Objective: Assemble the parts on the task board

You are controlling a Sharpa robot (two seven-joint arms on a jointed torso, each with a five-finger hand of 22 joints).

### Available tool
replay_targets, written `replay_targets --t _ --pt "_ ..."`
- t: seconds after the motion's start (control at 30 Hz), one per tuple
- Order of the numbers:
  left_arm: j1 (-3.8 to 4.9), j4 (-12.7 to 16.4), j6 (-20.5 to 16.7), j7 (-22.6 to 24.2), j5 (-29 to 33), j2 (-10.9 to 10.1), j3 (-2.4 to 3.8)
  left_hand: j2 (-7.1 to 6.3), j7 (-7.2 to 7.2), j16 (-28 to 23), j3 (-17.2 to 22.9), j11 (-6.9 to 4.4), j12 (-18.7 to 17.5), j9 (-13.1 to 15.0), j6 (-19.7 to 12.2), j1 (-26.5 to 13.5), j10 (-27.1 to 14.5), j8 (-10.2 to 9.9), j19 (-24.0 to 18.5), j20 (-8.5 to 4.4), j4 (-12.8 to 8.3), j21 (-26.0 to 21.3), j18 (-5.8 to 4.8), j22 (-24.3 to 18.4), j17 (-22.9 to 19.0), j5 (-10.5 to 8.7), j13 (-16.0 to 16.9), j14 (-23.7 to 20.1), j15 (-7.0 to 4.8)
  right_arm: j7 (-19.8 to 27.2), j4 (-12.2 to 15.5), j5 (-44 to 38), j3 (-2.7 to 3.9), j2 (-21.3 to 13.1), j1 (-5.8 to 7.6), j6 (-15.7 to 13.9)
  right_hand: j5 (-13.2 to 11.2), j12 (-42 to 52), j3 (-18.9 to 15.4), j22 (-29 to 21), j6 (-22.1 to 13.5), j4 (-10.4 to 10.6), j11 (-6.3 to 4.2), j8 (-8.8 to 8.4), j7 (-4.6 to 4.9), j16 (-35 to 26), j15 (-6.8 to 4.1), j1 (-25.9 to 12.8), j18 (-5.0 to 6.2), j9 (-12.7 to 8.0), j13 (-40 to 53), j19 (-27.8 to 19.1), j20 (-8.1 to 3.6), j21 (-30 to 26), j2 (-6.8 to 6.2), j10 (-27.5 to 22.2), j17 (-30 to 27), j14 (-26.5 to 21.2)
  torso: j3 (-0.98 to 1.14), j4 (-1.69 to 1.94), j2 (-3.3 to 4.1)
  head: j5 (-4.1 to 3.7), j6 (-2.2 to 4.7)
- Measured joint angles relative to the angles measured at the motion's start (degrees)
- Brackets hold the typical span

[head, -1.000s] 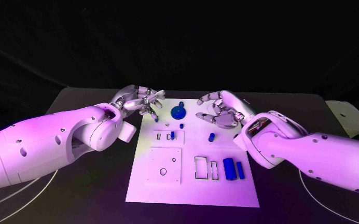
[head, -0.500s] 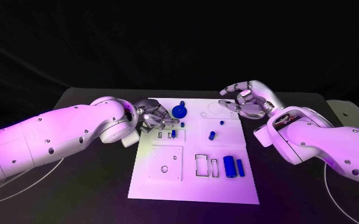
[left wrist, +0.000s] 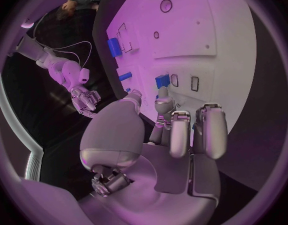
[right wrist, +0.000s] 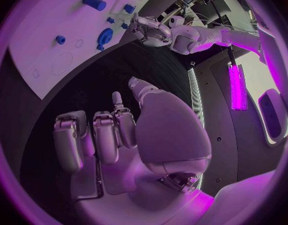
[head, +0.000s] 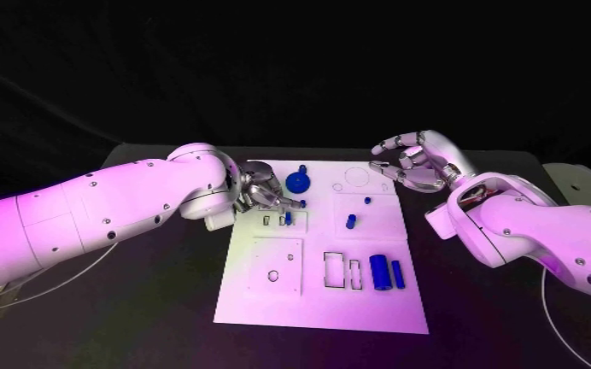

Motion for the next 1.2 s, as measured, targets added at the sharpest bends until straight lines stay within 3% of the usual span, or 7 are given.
replay_targets --t 0.13,0.23,0.53,0.7,0.97,1.1,1.2 --pt "0.53 -0.2 0.7 -0.9 -1.0 0.5 -0.03 0.32 -0.19 0.0 -0.8 -0.31 0.9 0.9 -0.2 -0.3 0.3 0.7 0.0 0.0 0.1 0.3 0.0 0.4 0.0 0.0 0.9 -0.2 -0.2 -0.2 -0.2 0.0 -0.01 0.0 0.0 0.2 0.0 0.0 0.0 0.0 0.0 0.0 0.0 0.0 0.0 0.0 0.0 0.0 0.0 0.0 0.0 0.0 0.0 0.0 0.0 0.0 0.0 0.0 0.07 0.01 -0.04 0.0 -0.04" --pt "0.82 -0.4 1.3 -1.4 -1.7 0.9 -0.12 0.64 -0.29 0.0 -1.4 -0.3 1.1 1.4 -0.3 -0.6 0.3 1.1 0.0 0.0 0.1 0.3 -0.9 0.5 0.0 0.0 1.1 -0.2 -0.2 -0.4 -0.3 0.0 -0.01 0.1 0.01 0.3 0.0 0.0 0.0 0.0 0.0 0.0 0.0 0.0 0.0 0.0 0.0 0.0 0.0 0.0 0.0 0.0 0.0 0.0 0.0 0.0 0.0 0.0 0.07 0.01 -0.02 -0.04 -0.08" --pt "1.58 -2.1 3.6 -2.6 -3.2 2.4 -0.46 1.05 -0.39 0.0 -2.2 -0.3 1.1 2.2 -0.4 -1.1 0.3 1.6 0.2 -0.2 0.0 0.5 -0.89 1.0 0.0 0.0 1.1 -0.2 -0.2 -0.9 -0.8 -0.1 -0.07 0.1 0.01 0.5 0.0 0.0 0.0 0.0 0.0 0.0 0.0 0.0 0.0 0.0 0.0 0.0 0.0 0.0 0.0 0.0 0.0 0.0 0.0 0.0 0.0 0.0 0.0 0.1 0.04 -0.04 -0.35" --pt "1.92 -3.3 5.1 -3.0 -3.8 3.2 -0.62 2.65 -0.52 0.0 -2.2 -0.3 1.4 2.9 -0.9 0.5 0.3 1.9 0.2 -0.2 0.0 0.7 -0.88 1.3 0.0 0.0 1.1 -0.2 -0.2 -1.0 -1.0 -0.1 -0.07 0.1 0.01 0.5 0.0 -0.3 0.0 0.0 0.0 0.0 -0.01 0.0 0.0 -0.2 0.0 0.0 0.0 0.0 0.0 0.0 0.0 0.0 0.0 0.0 0.0 0.0 -0.05 0.12 0.08 0.04 -0.54" --pt "2.05 -4.5 7.1 -3.5 -4.2 4.3 -0.82 2.97 -0.51 0.0 -1.8 -0.3 1.4 3.1 -1.3 0.9 0.3 1.9 0.2 -0.2 -0.1 0.7 -0.88 1.6 0.0 0.0 1.1 -0.2 -0.2 -0.7 -1.1 0.4 -0.08 0.2 0.01 0.3 0.2 -8.0 1.7 0.0 -0.2 0.1 -0.07 0.51 0.18 -3.2 -0.05 -0.2 0.01 0.0 -0.4 -0.1 -0.35 -4.1 -0.87 -6.8 0.0 0.0 -0.07 0.03 0.08 0.2 -0.71" --pt "2.06 -5.0 7.6 -3.6 -4.3 5.0 -1.05 2.97 -0.51 0.0 -1.8 -0.3 1.4 3.1 -1.3 0.9 0.3 1.9 0.2 -0.2 -0.1 0.7 -0.87 1.6 0.0 0.0 1.0 -0.2 -0.2 0.0 -1.4 1.4 -0.09 0.4 0.01 0.1 0.2 -18.3 3.5 0.0 -1.1 -0.1 -0.14 1.81 0.03 -8.1 -0.61 0.1 2.56 0.6 -8.8 -2.9 -0.85 -14.0 -1.22 -14.9 -3.7 -0.2 -0.1 0.03 0.08 0.21 -0.79" --pt "2.07 -5.4 7.9 -3.7 -4.3 5.4 -1.31 2.97 -0.51 0.0 -1.8 -0.3 1.4 3.1 -1.3 0.9 0.3 1.9 0.2 -0.2 -0.1 0.7 -0.87 1.6 0.0 0.0 1.1 -0.2 -0.2 0.7 -1.5 2.6 -0.1 0.5 0.01 -0.2 0.2 -31.7 5.4 -7.7 -2.4 -0.1 0.15 2.78 0.26 -17.7 -0.51 0.2 6.29 0.9 -21.0 -11.8 -0.7 -30.8 -1.89 -24.2 -16.5 -5.9 -0.12 0.03 0.08 0.17 -0.87"
